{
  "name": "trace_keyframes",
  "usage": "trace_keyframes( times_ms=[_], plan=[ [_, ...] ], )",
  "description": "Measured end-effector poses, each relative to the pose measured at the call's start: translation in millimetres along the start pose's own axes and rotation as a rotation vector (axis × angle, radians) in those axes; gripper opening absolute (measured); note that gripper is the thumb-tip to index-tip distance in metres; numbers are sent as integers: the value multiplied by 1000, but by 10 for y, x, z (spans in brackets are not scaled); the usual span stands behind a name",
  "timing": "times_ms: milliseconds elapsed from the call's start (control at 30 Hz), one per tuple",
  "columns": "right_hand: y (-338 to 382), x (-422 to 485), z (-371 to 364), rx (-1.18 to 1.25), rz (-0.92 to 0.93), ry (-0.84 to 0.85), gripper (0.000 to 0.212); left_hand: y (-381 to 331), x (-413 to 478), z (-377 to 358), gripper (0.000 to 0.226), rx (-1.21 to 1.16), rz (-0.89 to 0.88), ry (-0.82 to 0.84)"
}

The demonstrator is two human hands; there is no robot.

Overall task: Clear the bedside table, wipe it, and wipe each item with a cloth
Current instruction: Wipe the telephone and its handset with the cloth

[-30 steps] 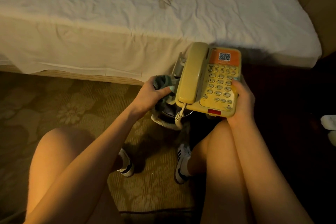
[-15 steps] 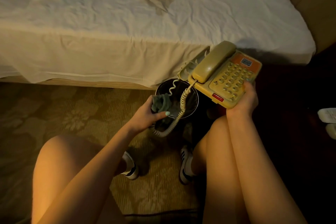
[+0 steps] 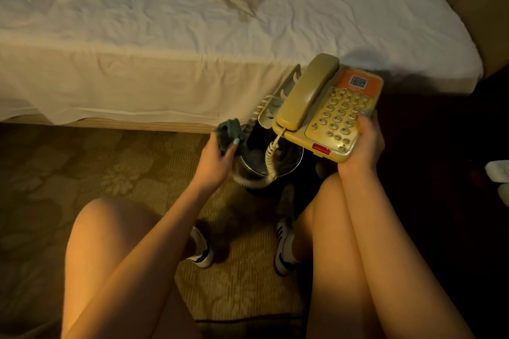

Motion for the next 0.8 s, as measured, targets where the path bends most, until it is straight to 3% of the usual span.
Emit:
trace_keyframes(
  times_ms=[133, 333, 533, 633, 800],
  plan=[
    [-48, 2, -19, 7, -19, -5, 52, -159, 0, 18, 33, -239, 13, -3],
    [-175, 54, -33, 81, -100, 29, 41, -312, -91, -480, 46, -466, 81, 303],
    [-291, 78, -68, 59, -126, 58, 38, -454, -16, -694, 48, -519, 21, 277],
    [-340, 100, -72, 42, -161, 53, 39, -479, 6, -745, 59, -580, 35, 286],
    [-294, 119, -39, 63, -116, -1, 38, -439, -32, -795, 45, -584, 65, 316]
  ],
)
Point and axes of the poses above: each hand's wrist, its own x-axis towards the middle knuckle, its own z-axis out of the back of the hand, y = z × x, the point moved 10 cm from there along x, towards the middle knuckle, and after that the axes turned 9 degrees about -z, right-handed, at the moved point
